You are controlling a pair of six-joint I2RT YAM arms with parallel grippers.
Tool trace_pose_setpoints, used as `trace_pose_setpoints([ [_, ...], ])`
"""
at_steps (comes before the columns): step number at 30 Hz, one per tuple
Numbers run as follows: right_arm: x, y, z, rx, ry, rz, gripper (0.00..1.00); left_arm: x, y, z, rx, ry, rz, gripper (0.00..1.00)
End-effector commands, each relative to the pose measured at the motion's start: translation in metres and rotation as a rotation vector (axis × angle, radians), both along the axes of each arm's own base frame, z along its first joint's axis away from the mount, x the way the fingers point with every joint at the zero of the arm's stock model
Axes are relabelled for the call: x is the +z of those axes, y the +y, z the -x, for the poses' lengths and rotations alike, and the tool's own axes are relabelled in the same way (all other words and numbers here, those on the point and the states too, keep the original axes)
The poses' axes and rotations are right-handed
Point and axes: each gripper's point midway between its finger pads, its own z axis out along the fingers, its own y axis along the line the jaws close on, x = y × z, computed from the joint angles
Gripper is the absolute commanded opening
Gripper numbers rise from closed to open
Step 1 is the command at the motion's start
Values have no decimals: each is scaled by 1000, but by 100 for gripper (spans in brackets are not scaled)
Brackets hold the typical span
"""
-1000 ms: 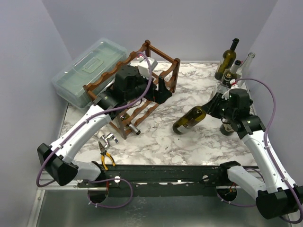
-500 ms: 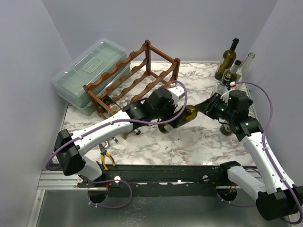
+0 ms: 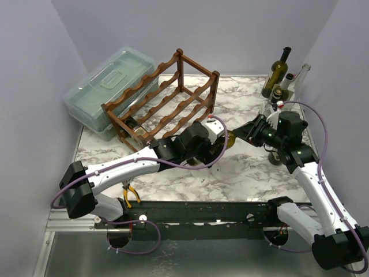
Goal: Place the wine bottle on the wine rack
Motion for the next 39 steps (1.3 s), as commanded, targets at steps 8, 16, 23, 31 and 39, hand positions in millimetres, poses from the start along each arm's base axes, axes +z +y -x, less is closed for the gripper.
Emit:
trace_pose_setpoints([
  [8,55,22,16,133,-142,-144,1,3,-3,-12,24,-73,-27,99],
  [16,64,26,28,192,-159,-155,1,-3,0,-13,-23,-124,-97,95],
  [23,58,24,36,229,-180,-93,7,4,21,-24,-7,-253,-238,28],
  [31,35,5,41,221,-142,105,59,7,40,-20,-145,-412,-434,0],
  [39,18,-4,51,268,-118,216,81,6,56,-11,-313,-550,-514,0],
])
